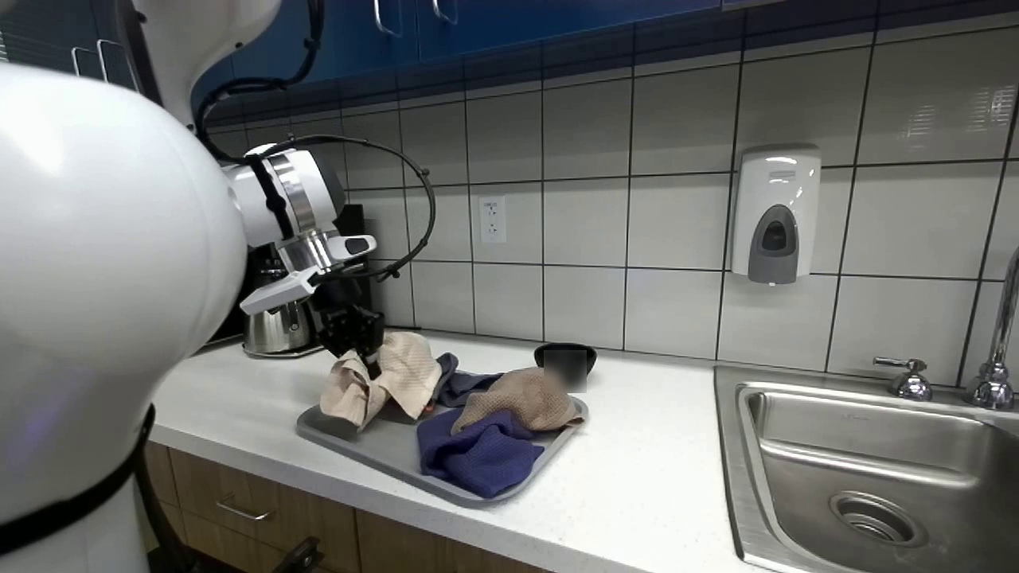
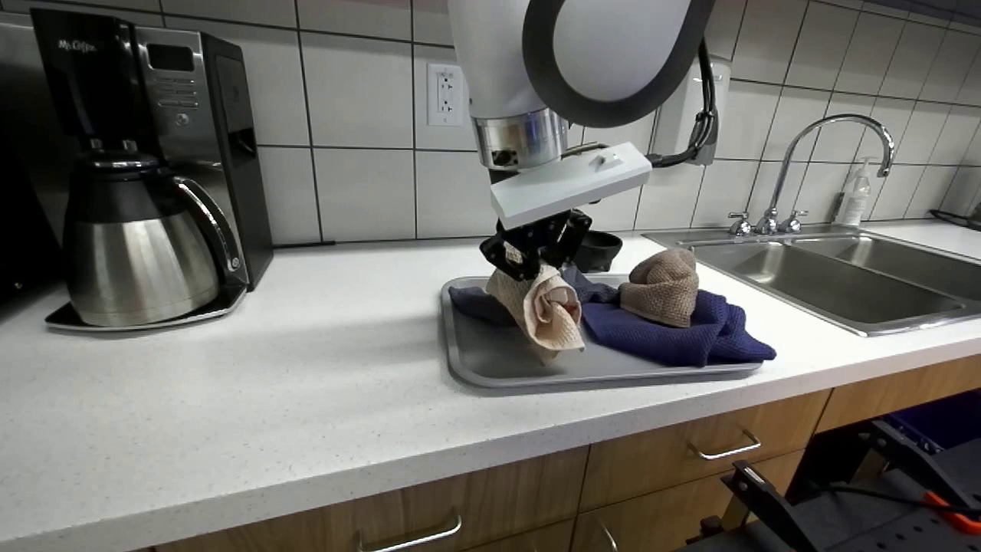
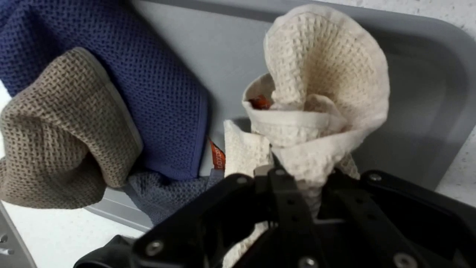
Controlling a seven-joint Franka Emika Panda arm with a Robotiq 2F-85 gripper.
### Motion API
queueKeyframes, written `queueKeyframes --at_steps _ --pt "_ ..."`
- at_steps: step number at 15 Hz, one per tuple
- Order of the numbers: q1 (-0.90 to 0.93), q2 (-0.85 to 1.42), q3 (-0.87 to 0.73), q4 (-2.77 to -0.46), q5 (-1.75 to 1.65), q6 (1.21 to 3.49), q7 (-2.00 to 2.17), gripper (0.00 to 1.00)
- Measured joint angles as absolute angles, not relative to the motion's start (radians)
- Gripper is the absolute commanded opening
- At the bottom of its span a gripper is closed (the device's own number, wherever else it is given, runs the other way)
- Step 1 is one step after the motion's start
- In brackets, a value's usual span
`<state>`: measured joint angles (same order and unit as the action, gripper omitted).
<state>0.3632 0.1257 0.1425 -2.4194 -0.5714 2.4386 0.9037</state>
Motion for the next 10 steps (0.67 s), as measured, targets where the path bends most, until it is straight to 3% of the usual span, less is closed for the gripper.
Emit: queueKeyframes --at_steps 10 --pt "0.361 0.246 0.128 -2.358 -0.576 2.422 0.943 0.03"
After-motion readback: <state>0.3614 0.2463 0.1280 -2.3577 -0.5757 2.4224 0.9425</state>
